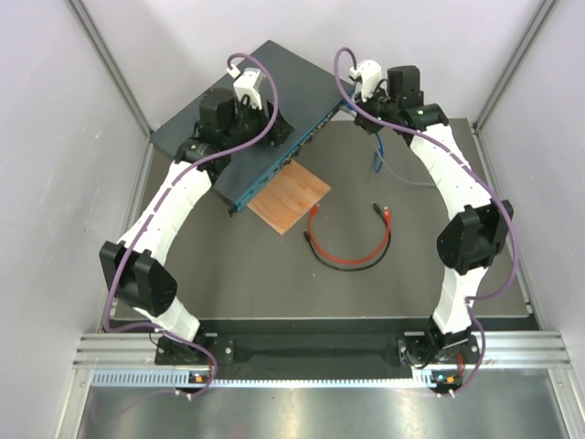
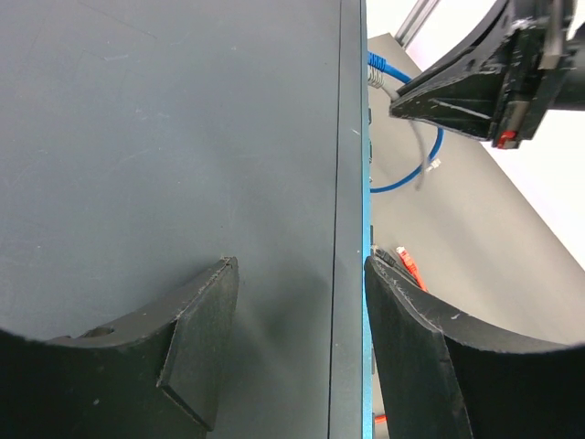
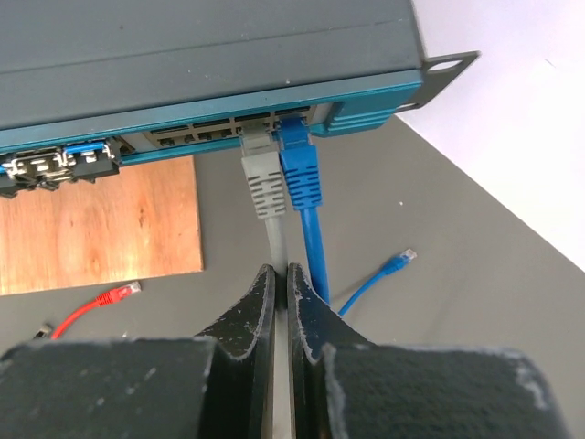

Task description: Insert the plug into the switch port

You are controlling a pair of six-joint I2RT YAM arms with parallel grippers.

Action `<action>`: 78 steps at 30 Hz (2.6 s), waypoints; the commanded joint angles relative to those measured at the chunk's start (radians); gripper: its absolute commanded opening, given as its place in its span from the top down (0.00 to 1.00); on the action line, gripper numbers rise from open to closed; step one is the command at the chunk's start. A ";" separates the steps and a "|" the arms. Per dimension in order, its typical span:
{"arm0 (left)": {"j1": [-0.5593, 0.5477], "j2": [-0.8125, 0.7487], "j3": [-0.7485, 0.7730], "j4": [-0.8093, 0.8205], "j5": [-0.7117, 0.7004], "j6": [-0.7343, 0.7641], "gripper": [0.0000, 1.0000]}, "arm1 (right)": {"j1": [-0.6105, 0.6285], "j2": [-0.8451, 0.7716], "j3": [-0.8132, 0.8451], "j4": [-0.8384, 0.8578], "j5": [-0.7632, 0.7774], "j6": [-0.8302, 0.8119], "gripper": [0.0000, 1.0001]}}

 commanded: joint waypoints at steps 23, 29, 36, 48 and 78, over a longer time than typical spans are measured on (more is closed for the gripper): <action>0.006 0.039 0.015 -0.054 -0.011 -0.008 0.35 | 0.059 0.038 0.200 0.191 -0.075 0.008 1.00; 0.009 0.021 0.013 -0.068 -0.008 0.010 0.33 | 0.055 -0.038 0.072 0.152 -0.058 -0.049 0.68; 0.023 -0.022 0.001 -0.081 0.016 0.035 0.32 | 0.016 -0.219 -0.105 0.095 -0.069 -0.070 0.52; -0.180 -0.079 0.012 -0.262 0.138 0.549 0.25 | -0.249 -0.566 -0.487 -0.072 -0.360 0.045 0.18; -0.322 -0.113 -0.080 -0.167 0.024 0.471 0.24 | -0.208 -0.242 -0.967 0.411 -0.003 0.415 0.53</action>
